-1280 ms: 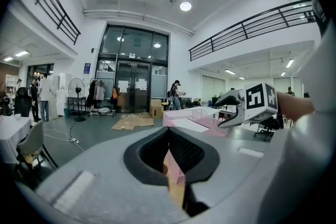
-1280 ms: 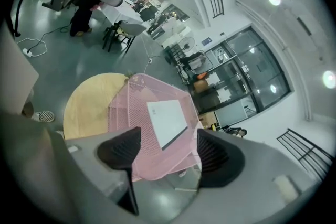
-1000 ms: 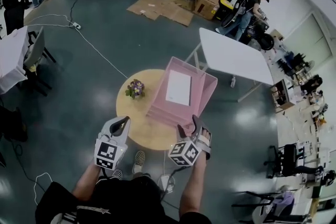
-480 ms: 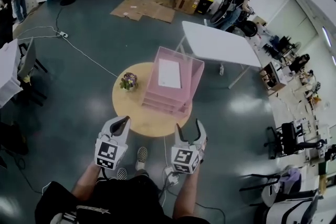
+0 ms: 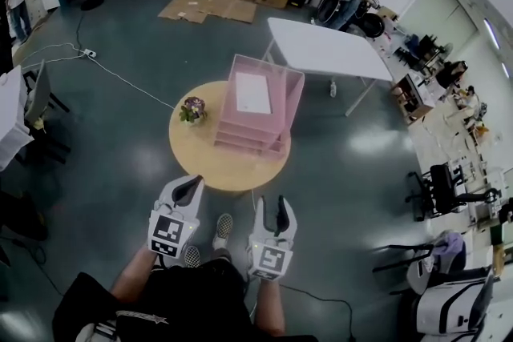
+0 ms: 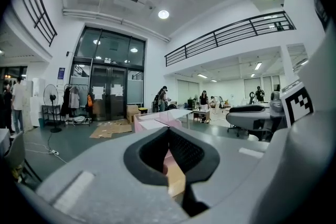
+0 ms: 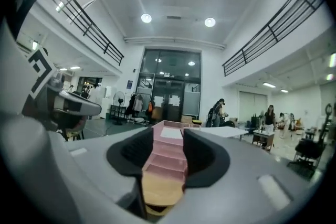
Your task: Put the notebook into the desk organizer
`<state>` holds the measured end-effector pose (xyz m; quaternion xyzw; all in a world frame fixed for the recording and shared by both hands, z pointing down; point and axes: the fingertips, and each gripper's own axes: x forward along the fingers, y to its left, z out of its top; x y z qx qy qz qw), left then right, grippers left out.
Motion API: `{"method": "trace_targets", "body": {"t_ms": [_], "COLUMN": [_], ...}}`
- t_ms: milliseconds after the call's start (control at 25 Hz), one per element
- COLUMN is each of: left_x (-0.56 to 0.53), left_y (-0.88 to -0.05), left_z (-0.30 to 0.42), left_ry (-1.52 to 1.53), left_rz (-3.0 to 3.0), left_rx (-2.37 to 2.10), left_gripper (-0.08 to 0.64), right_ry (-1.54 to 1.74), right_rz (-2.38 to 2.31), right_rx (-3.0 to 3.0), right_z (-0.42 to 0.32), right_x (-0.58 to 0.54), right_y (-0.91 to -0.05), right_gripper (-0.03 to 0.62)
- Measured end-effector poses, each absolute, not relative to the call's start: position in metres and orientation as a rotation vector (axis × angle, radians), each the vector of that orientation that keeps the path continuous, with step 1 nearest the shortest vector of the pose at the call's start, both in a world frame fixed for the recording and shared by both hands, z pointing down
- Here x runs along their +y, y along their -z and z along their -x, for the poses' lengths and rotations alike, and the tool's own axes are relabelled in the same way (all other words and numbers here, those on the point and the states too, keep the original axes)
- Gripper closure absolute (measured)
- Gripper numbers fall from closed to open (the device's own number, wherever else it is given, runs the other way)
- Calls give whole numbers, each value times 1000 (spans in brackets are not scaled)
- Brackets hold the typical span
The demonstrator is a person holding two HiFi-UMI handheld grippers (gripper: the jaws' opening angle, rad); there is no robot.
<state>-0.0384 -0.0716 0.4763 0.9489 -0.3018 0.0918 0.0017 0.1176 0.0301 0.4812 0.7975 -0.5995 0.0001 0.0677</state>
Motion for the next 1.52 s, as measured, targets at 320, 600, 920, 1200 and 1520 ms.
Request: {"method": "trace_targets", "body": {"t_ms": [320,600,920,1200,1520], "left_x": [-49,-38,-38,-39,-35], "left_y": [-491,-490,-488,-485,-486], "left_z": [37,37,41,43,42], "left_ry": [-332,-338,-333,-321,-326], "left_rz": [-2989,-2996,-2997,-2996,-2997], "left_rx": [-874,-851,-862,-869,-868], "left_gripper": [551,551,551,551,550], "right_ry": [-71,-39,-1,14,20], "right_rz": [-2463,-2384,-2386,-2355,-2342], "right_rx": [-1823,-1798,-1800,-1806,-1824], "right_z": [-94,-87,-91,-91,-89], "right_x": [63,69,70,70,71], "right_y": [-502,-499,-491,-488,-488], "right_gripper": [552,586,586,586,586]}}
